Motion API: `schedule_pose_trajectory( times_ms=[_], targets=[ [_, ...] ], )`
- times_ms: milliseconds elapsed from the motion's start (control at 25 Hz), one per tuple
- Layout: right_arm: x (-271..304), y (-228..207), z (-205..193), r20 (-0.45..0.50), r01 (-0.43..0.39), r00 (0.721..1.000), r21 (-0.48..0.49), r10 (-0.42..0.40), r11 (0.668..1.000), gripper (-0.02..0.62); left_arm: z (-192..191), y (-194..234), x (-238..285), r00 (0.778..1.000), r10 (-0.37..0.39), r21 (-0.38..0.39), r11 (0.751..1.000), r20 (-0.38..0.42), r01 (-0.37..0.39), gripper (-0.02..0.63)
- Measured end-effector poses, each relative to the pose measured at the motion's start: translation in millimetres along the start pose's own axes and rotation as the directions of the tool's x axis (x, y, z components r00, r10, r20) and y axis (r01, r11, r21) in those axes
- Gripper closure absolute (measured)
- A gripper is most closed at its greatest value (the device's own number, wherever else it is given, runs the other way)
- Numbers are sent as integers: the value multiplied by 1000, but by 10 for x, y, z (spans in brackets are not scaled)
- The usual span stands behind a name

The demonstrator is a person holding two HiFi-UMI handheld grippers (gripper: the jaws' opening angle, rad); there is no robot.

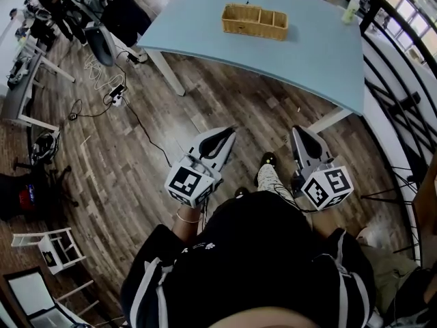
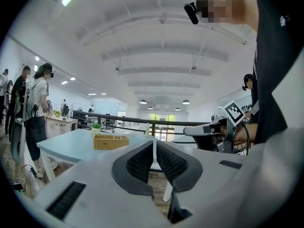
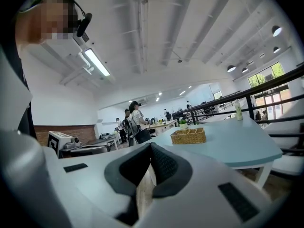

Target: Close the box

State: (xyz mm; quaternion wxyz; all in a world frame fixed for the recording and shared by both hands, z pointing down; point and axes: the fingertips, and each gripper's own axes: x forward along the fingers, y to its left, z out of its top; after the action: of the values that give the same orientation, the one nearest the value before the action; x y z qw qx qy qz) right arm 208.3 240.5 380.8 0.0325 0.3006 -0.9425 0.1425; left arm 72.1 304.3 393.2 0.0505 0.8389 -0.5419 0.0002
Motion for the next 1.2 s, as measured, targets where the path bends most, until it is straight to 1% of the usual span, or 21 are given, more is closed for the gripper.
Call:
schedule_pose_trajectory(
  times_ms=[200, 440, 760, 1040, 1200],
  targets=[
    [165, -45, 6, -8, -29, 1000, 9, 29, 1000, 592, 26, 73, 11, 1000, 28, 0, 1000, -8, -28, 581],
    [564, -154, 36, -20, -78, 997, 14, 78, 997, 580, -8, 338, 90, 996, 77, -2, 997, -36, -78, 581],
    [1006, -392, 104, -45, -118, 992, 15, 119, 993, 554, 19, 645, 390, 992, 116, 9, 993, -56, -116, 580],
    [1344, -615, 208, -50, -161, 985, 22, 162, 987, 546, 58, 906, 678, 984, 160, 14, 987, -74, -159, 578],
    [1509, -761, 312, -53, -173, 983, 28, 175, 984, 543, 117, 1016, 846, 981, 175, 18, 984, -83, -174, 577]
  ],
)
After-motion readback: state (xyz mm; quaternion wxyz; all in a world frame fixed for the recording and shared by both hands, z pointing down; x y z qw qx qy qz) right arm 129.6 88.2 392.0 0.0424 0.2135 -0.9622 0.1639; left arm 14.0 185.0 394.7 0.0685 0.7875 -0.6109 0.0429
